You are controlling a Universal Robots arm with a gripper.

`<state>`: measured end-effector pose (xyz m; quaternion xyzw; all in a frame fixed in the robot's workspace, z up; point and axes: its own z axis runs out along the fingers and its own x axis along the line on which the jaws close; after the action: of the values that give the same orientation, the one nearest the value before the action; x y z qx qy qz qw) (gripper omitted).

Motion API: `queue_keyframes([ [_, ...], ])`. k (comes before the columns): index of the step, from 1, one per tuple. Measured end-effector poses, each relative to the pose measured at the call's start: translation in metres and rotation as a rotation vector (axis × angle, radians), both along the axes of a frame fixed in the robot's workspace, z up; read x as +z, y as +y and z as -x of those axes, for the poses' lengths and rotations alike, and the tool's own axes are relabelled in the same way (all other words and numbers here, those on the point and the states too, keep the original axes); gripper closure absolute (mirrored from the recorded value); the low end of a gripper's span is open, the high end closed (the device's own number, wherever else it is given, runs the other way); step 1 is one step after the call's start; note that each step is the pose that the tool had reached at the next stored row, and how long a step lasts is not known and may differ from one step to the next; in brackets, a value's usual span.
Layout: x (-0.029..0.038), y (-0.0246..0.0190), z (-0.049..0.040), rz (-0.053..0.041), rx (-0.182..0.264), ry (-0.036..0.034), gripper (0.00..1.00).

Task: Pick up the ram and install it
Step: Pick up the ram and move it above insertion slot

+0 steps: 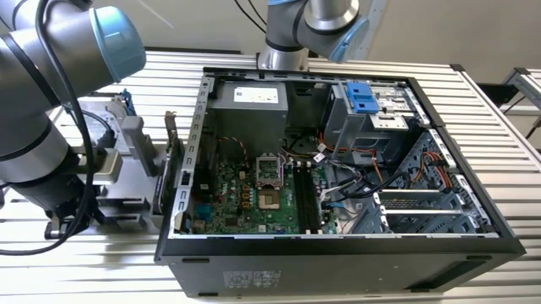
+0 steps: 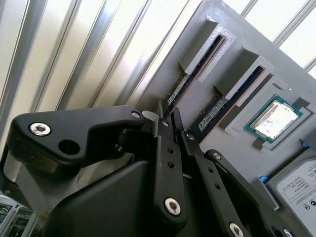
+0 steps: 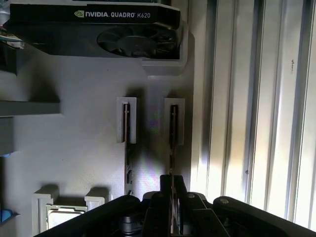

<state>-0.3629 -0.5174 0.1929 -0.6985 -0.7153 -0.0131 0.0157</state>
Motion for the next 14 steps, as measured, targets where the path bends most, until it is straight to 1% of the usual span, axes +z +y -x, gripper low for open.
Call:
queue_keyframes([
  [14,0.0113,0.0,0.0,-0.0001,0.0,-0.0001,1.0],
])
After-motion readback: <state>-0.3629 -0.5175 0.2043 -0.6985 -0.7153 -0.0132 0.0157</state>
